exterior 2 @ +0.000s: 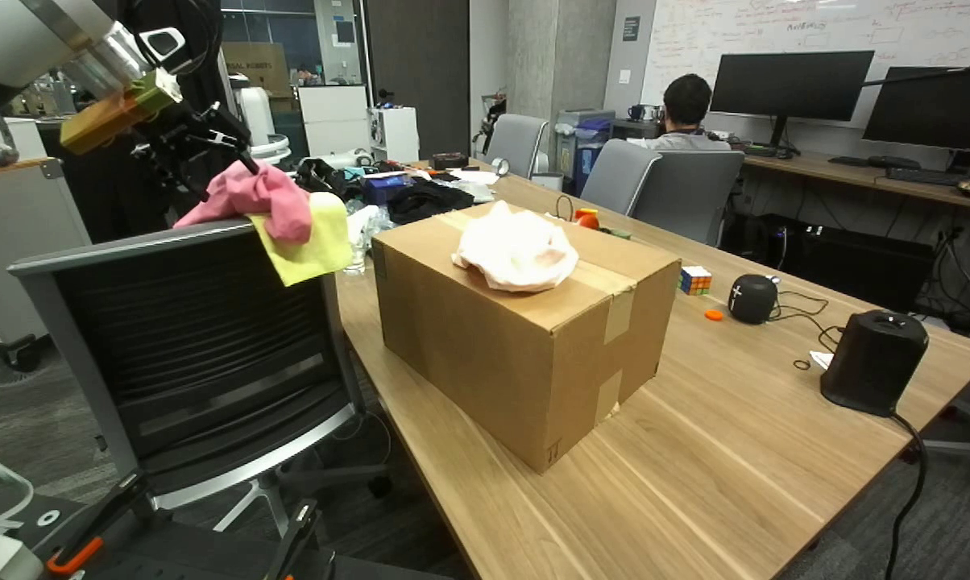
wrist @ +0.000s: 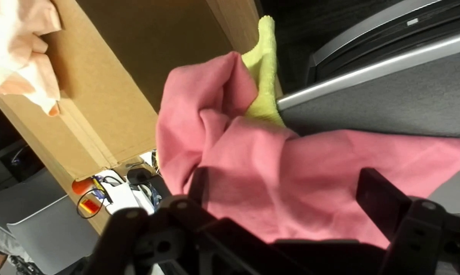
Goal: Move all the towels from the headrest to the top of the sealed cardboard box
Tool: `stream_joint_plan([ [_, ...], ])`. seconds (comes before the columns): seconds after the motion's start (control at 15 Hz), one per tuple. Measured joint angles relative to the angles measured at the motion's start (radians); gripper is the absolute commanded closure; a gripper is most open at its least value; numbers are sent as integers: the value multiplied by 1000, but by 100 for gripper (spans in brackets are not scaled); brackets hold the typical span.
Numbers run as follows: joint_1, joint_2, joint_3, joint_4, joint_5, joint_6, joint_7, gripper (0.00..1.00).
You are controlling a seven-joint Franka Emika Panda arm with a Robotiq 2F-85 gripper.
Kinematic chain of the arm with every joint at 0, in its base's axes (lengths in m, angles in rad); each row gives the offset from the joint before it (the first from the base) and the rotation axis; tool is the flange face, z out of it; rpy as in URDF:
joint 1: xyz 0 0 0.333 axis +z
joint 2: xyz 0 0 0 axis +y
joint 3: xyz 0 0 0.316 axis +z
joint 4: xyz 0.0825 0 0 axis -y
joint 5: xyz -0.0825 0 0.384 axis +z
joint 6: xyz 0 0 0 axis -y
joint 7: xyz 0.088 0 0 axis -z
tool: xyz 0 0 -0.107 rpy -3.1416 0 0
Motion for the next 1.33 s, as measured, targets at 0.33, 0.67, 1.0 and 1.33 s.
stream_joint_plan([
  [0.33,0,3,4,-25,-64,7,66,32],
  [0.67,0,2,5,-33,-85,7,83,73],
  [1.0,0,0,5,-33,-85,7,84,100],
  [1.33,0,-15,5,-25,-85,8,81,98],
])
